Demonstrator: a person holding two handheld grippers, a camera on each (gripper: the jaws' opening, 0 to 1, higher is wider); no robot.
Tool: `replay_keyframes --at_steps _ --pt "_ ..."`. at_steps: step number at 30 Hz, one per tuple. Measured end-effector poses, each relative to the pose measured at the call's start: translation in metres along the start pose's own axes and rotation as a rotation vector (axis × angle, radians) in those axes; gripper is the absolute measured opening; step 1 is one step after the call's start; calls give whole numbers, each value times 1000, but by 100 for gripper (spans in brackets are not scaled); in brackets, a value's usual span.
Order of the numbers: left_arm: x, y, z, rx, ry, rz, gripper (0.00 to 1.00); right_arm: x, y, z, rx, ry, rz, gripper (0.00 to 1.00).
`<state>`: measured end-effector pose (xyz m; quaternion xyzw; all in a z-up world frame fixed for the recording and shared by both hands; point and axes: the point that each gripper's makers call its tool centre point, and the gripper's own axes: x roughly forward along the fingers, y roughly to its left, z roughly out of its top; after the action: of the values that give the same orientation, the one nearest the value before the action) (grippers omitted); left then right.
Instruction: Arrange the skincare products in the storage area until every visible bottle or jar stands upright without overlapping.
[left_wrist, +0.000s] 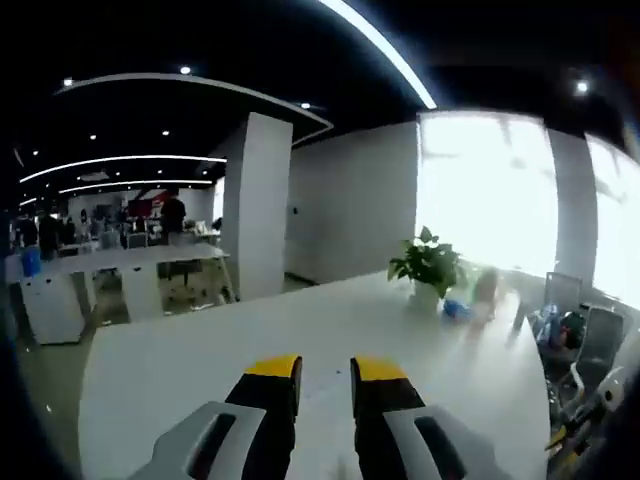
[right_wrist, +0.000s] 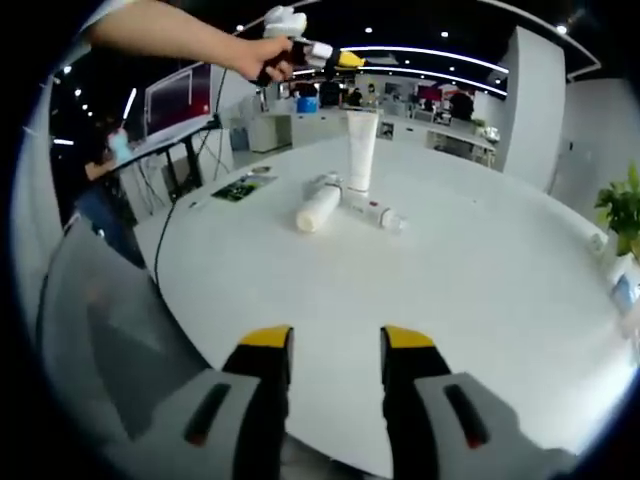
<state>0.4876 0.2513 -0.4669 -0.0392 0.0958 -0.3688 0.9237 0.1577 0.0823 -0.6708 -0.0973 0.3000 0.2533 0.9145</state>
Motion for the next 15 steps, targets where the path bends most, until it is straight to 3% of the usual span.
replay_keyframes --at_steps 2,4,7,8,11,12,15 --pt "-9 5 -7 -70 -23 22 21 0 1 0 1 1 3 36" --pt "-23 20 -17 -144 -73 97 21 0 1 0 -3 2 5 36" --pt "-39 36 -38 -225 -92 191 19 0 2 0 -2 1 7 36" --pt "-45 36 -53 -251 -61 217 16 0 2 0 -3 0 7 36" --pt "-48 29 -77 -297 4 212 12 0 2 0 -4 3 8 36" --pt "-48 23 -98 -341 74 212 12 0 2 0 -5 2 8 36" --pt "-45 15 -117 -382 130 192 15 1 2 0 -6 4 11 36"
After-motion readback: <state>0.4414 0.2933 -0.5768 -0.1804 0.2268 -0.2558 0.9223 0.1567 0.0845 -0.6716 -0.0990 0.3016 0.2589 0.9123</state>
